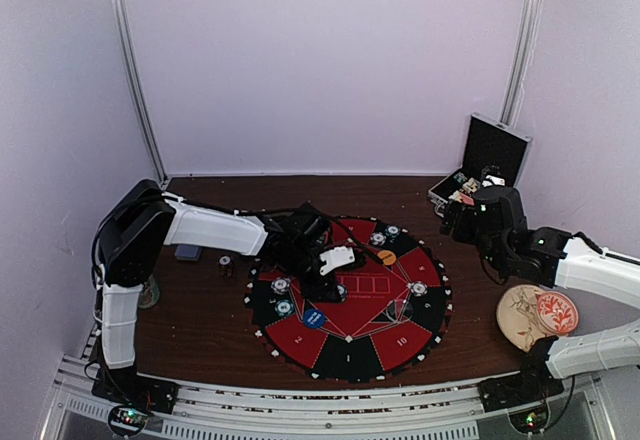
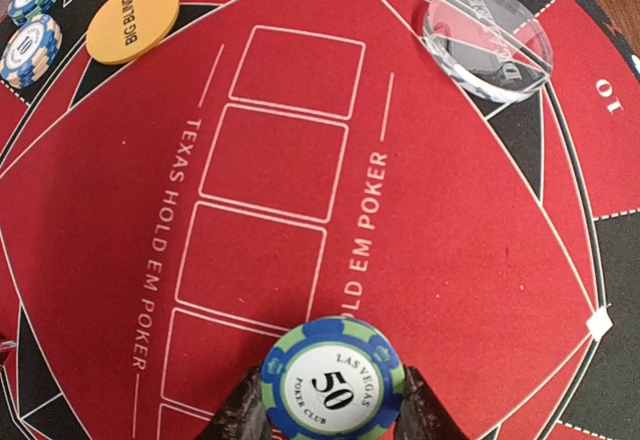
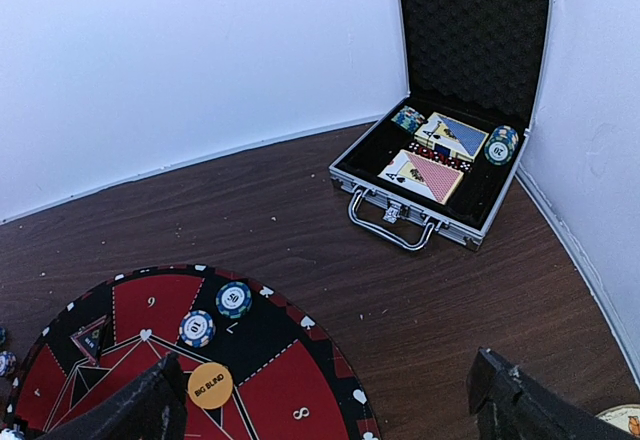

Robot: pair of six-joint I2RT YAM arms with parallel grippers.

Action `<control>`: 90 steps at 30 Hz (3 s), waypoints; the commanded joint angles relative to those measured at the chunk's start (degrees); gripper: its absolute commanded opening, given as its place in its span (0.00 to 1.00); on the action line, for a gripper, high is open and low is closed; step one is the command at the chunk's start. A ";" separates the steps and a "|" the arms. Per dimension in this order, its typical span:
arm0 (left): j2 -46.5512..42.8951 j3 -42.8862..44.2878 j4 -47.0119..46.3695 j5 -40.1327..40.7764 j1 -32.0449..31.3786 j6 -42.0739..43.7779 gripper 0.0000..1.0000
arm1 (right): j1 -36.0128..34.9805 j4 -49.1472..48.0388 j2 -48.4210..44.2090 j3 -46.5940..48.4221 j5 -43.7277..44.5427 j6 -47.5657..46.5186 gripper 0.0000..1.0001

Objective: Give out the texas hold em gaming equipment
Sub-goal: Pick up the pile of poker chips from the community card area.

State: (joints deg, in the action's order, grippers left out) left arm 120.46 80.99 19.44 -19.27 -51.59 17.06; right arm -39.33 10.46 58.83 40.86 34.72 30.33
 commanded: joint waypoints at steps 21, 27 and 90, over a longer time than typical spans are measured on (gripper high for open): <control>1.66 -0.96 -1.60 -0.16 -0.53 0.75 0.51 | 0.31 -1.09 -0.91 -0.69 -0.18 -0.40 1.00; 1.90 -0.68 -1.49 -0.16 -0.69 0.69 0.60 | 0.31 -1.14 -0.91 -0.69 -0.27 -0.53 1.00; 1.90 9.84 10.49 4.23 -6.28 2.87 0.11 | 0.31 -1.50 -2.64 -1.20 -1.25 -0.44 0.99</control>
State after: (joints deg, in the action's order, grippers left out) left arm 122.58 88.07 28.86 -14.00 -56.97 19.18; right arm -39.33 9.30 57.39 40.21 33.32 30.17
